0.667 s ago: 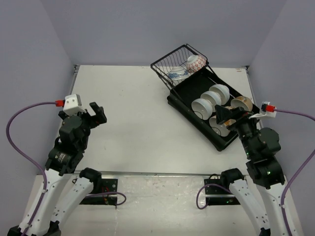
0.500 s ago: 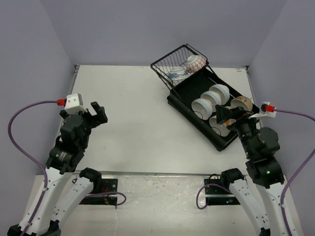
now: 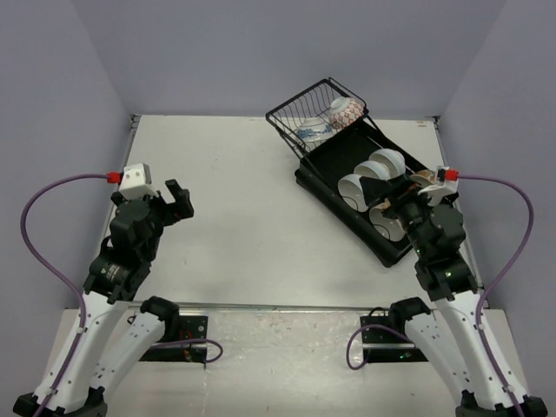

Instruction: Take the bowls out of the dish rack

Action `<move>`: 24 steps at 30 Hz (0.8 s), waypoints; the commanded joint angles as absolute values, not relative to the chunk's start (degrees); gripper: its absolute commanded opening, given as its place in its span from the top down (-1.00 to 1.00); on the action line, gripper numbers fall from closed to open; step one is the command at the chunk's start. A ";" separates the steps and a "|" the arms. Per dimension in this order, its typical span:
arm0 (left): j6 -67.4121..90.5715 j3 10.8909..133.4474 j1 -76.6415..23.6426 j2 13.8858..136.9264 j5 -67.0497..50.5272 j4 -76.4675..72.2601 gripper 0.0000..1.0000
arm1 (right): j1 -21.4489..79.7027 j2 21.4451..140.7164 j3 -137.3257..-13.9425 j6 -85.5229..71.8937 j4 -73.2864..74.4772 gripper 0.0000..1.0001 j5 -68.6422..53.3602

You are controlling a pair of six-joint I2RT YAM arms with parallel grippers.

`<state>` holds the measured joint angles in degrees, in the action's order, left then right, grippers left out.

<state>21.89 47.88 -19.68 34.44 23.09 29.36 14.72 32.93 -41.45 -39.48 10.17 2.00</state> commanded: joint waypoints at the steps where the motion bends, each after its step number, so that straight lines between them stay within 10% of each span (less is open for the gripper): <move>1: 21.01 47.29 -19.86 34.19 21.01 26.63 -1.00 | 14.68 36.02 -38.33 -46.83 -7.53 -0.98 -7.89; 14: 20.92 47.55 -19.60 36.30 19.95 26.81 -1.00 | 16.26 71.17 -41.12 -68.27 -46.39 -0.98 -20.13; 24: 21.01 47.29 -19.60 35.77 20.13 26.72 -1.00 | 18.54 82.08 -45.44 -76.81 -47.83 -0.96 -1.17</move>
<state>21.85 47.86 -19.66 36.14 20.71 29.17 18.41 81.71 -41.91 -73.03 -44.47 -9.91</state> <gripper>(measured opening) 0.997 0.983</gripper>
